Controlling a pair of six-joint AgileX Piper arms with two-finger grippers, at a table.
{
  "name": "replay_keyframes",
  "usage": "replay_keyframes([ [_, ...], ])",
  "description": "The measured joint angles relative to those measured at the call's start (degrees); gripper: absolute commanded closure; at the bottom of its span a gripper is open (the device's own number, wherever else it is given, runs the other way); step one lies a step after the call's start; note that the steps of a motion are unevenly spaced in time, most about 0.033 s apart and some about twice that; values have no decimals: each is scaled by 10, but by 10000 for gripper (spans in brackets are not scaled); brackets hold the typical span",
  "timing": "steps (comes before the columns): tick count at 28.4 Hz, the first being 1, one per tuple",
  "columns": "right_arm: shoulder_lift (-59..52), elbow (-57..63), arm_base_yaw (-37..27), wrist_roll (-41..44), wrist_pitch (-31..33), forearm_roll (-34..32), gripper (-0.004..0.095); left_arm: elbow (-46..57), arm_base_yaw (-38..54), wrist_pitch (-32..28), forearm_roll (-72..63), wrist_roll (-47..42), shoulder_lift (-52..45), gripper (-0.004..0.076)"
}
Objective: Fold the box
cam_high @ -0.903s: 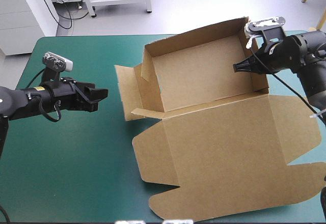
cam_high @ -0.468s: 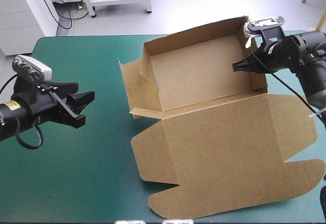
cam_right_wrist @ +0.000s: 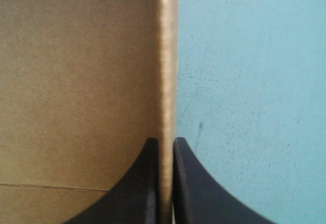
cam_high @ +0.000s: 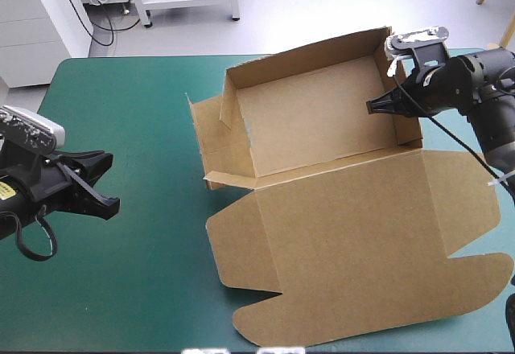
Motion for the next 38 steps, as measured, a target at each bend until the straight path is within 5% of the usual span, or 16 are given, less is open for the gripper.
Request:
replay_keyframes([
  [15, 0, 0, 0, -4, 2, 0, 930, 1, 0, -25, 18, 10, 0, 680],
  [25, 0, 0, 0, -6, 4, 0, 930, 48, 0, -76, 6, 77, 0, 206],
  [32, 0, 0, 0, -6, 7, 0, 930, 60, 0, -108, -31, 34, 46, 209],
  [38, 0, 0, 0, -8, 17, 2, 929, 63, 0, -122, -37, -2, 185, 209],
])
